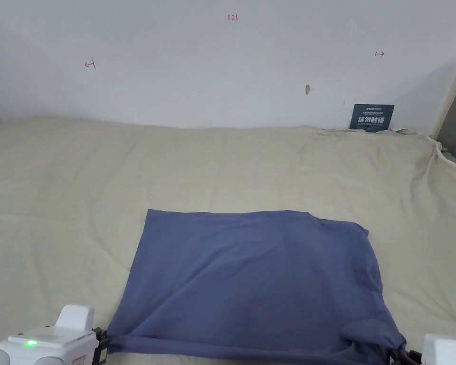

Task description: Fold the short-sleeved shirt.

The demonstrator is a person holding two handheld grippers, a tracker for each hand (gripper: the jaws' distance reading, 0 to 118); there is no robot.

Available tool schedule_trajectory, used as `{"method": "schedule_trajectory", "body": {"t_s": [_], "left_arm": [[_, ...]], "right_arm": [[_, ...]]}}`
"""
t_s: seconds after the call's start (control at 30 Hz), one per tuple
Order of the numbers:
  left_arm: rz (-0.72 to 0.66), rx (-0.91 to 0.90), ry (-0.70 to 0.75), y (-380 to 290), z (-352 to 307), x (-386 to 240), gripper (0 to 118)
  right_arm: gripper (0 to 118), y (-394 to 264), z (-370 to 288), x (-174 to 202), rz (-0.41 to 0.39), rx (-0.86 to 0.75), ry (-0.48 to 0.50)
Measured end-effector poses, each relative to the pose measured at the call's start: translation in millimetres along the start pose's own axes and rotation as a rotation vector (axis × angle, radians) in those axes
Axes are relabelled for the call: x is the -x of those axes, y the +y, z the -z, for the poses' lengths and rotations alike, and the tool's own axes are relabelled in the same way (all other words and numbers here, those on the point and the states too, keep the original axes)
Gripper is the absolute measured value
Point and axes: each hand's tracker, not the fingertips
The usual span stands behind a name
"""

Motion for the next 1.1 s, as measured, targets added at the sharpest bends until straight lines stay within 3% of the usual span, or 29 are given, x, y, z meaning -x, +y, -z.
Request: {"method": "schedule_trajectory", "body": {"t_s": [0.43,0.63,0.73,0.8,0.87,0.9,0.97,1.1], "left_arm": [[-0.035,0.111,0.016,-25.8,18.9,-8.3,2],[-0.037,0.113,0.043,-28.2,13.9,-17.1,7],[-0.049,0.125,0.051,-25.8,13.1,-15.3,25],[-0.030,0.116,0.073,-23.2,-1.2,-23.3,62],[-0.020,0.092,0.082,-18.1,-11.1,-25.3,101],[-0.022,0.070,0.078,-18.9,-4.3,-22.5,111],[-0.060,-0.001,0.078,-11.5,-9.1,-20.5,114],[-0.103,-0.138,0.055,8.9,-30.1,-14.3,114]], "right_arm": [[4,-43.4,44.0,-10.4,0.094,0.192,-0.054],[4,-51.9,48.5,-3.4,0.077,0.206,-0.075],[9,-48.1,43.9,-1.6,0.078,0.208,-0.072],[34,-43.0,36.0,0.4,0.068,0.195,-0.070],[74,-33.8,24.7,3.5,0.048,0.155,-0.068],[85,-28.2,19.1,4.6,0.043,0.127,-0.070],[95,-13.2,4.9,6.9,0.031,0.061,-0.056],[95,16.6,-23.2,13.8,0.000,-0.065,-0.045]]}}
